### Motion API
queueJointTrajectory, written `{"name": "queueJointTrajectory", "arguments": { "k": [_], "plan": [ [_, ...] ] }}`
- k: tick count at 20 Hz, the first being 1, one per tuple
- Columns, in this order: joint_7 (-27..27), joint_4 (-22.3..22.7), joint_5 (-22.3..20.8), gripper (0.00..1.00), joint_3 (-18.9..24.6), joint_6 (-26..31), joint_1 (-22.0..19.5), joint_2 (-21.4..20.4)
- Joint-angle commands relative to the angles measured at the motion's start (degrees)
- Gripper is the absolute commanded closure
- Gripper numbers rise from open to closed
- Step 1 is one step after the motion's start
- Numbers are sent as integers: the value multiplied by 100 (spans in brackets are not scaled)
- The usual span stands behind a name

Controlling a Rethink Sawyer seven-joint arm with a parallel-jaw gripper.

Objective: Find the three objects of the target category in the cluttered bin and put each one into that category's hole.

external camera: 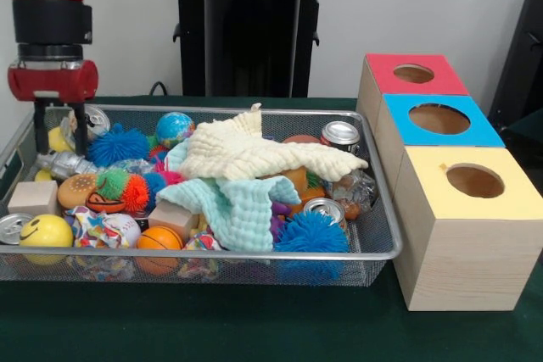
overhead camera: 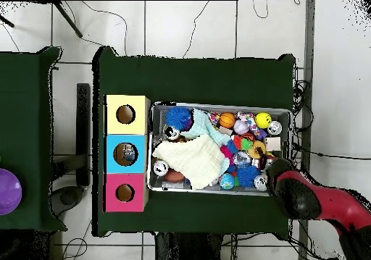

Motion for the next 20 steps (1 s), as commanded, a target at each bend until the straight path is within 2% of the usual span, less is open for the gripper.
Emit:
{"name": "queueJointTrajectory", "arguments": {
  "k": [1, 2, 6, 10, 13, 16, 20],
  "plan": [
    [-3666, -769, -499, 0, 1563, 1681, -651, 1519],
    [-3973, -837, -466, 0, 1629, 1914, -692, 1685],
    [-4100, -818, -101, 0, 1571, 2630, -597, 1862],
    [-5286, -677, 287, 0, 1904, 3690, -565, 2156],
    [-5852, -502, 164, 0, 2010, 3848, -442, 2072],
    [-6560, -590, 85, 0, 2080, 4081, -310, 2236],
    [-6723, -668, -23, 0, 2034, 4031, -84, 2087]
  ]
}}
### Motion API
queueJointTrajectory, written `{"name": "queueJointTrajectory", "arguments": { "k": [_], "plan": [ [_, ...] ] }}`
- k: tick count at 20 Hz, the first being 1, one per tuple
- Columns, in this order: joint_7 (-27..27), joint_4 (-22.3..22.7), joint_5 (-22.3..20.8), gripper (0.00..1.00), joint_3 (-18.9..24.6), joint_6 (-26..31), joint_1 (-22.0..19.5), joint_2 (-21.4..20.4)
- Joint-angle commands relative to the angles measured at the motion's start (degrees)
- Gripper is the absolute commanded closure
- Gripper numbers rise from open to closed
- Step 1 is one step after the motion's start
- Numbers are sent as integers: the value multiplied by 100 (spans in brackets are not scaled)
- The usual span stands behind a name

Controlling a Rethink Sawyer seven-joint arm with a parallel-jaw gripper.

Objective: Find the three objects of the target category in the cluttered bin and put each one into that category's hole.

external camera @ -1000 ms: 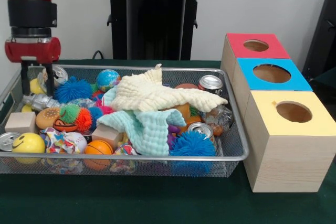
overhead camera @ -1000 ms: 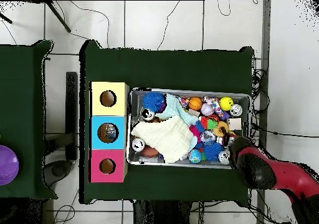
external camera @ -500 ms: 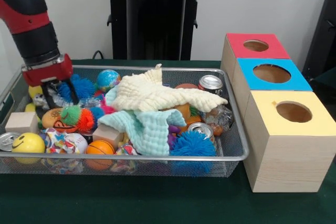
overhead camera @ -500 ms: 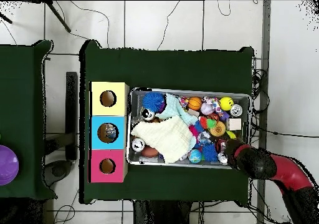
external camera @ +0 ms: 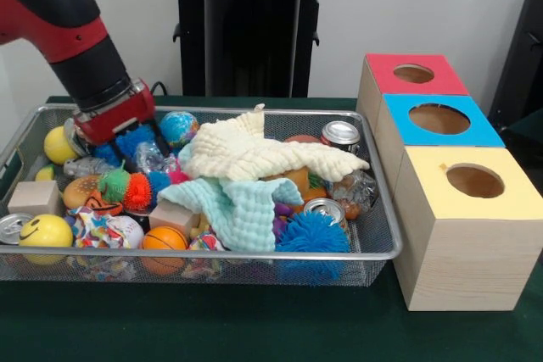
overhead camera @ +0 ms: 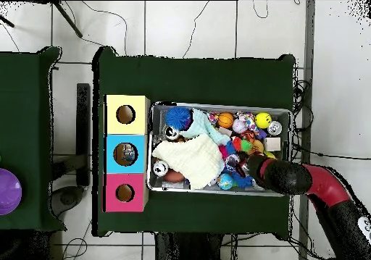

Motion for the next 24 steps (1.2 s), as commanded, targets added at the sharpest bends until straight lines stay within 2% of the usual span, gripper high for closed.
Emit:
{"name": "queueJointTrajectory", "arguments": {
  "k": [1, 4, 9, 11, 14, 15, 18, 24],
  "plan": [
    [-2412, -207, -27, 0, 393, 923, 547, 508],
    [-2183, -392, 206, 0, 241, 847, 523, 699],
    [-2193, -605, 365, 0, 190, 880, 618, 734],
    [-2010, -599, 425, 0, 169, 752, 577, 750],
    [-1221, -518, 517, 0, 69, 216, 466, 646],
    [-918, -508, 607, 100, -12, 65, 442, 614],
    [-368, -529, 668, 100, -169, -139, 520, 475],
    [-349, -742, 892, 100, -157, -113, 731, 566]
  ]
}}
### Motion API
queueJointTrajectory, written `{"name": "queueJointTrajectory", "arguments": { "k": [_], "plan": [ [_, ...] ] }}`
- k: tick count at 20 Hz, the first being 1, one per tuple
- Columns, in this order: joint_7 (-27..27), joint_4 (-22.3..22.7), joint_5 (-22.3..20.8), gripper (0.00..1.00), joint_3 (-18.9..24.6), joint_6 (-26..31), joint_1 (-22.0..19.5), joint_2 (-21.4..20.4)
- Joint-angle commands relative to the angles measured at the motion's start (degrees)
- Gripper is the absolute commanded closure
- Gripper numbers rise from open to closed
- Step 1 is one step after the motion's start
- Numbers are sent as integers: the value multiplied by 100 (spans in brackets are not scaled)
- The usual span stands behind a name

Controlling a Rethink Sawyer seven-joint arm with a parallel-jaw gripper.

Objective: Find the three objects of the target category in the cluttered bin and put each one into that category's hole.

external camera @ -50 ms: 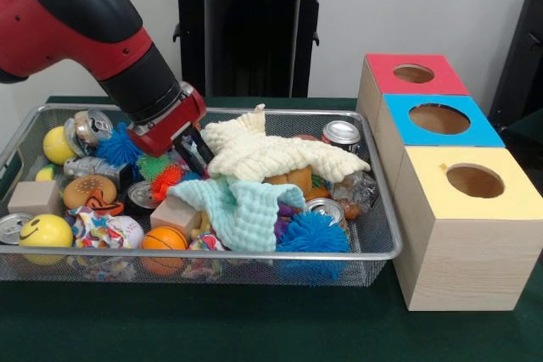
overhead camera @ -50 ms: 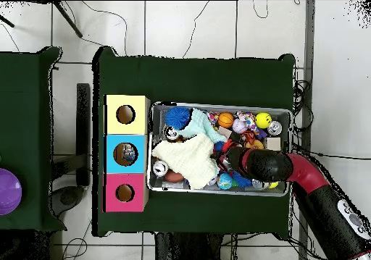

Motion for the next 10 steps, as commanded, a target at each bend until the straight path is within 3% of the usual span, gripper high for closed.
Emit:
{"name": "queueJointTrajectory", "arguments": {
  "k": [1, 6, 10],
  "plan": [
    [483, -673, 329, 100, -232, -241, 323, 222],
    [571, -660, 445, 100, -274, -341, 408, 165],
    [932, -557, 621, 100, -436, -179, 573, -242]
  ]
}}
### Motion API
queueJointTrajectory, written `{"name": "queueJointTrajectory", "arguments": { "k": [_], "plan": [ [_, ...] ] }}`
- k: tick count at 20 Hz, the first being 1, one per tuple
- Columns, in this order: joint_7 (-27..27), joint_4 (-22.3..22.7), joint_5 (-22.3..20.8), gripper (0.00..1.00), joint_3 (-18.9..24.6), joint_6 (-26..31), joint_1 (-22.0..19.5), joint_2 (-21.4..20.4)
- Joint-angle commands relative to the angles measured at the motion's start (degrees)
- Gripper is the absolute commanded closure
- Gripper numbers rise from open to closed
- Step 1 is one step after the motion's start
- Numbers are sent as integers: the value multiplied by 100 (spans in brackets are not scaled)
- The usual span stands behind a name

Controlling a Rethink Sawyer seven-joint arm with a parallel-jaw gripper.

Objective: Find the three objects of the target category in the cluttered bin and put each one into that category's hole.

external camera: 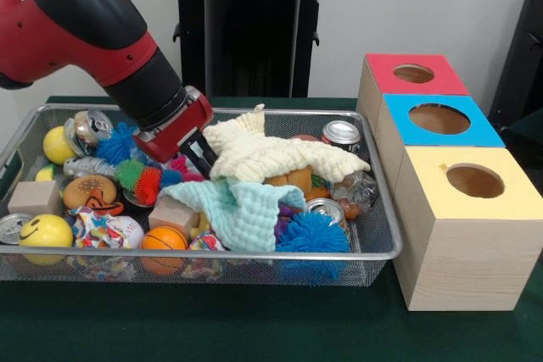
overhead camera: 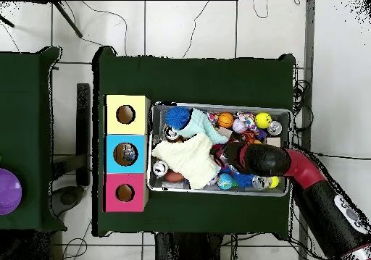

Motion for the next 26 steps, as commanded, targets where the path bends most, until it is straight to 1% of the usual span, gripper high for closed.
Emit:
{"name": "queueJointTrajectory", "arguments": {
  "k": [1, 3, 9, 12, 17, 23, 26],
  "plan": [
    [997, -407, 378, 100, -376, -65, 371, -332],
    [1115, -312, 506, 100, -440, 29, 435, -508],
    [1312, 204, 669, 100, -636, -241, 455, -842],
    [1292, 433, 691, 100, -702, -399, 356, -931],
    [1132, 743, 642, 100, -830, -758, 37, -900],
    [865, 893, 598, 100, -974, -762, -185, -963],
    [824, 918, 585, 100, -1029, -785, -202, -972]
  ]
}}
